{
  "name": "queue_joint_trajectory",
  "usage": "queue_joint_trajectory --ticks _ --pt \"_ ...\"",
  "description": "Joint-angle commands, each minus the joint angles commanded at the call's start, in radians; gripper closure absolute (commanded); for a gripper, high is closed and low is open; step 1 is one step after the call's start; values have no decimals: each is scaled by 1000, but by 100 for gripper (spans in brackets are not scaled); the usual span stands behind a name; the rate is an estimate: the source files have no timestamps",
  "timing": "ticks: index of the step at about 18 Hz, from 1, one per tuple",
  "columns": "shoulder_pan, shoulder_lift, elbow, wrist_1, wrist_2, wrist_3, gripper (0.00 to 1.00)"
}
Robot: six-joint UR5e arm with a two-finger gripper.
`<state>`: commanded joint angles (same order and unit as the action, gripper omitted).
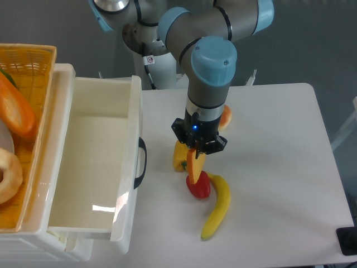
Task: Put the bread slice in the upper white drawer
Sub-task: 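Hold the yellow bread slice upright in the gripper above the peppers, then lift the held bread slice up and away from the yellow pepper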
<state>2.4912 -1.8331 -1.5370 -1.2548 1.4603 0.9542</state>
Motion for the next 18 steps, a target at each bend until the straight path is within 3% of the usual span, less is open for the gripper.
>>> queue_joint_trajectory --ticks 12,18 --pt "-5 2 32 -9 -3 -14 100" --pt "-8 74 61 -69 -14 -141 100"
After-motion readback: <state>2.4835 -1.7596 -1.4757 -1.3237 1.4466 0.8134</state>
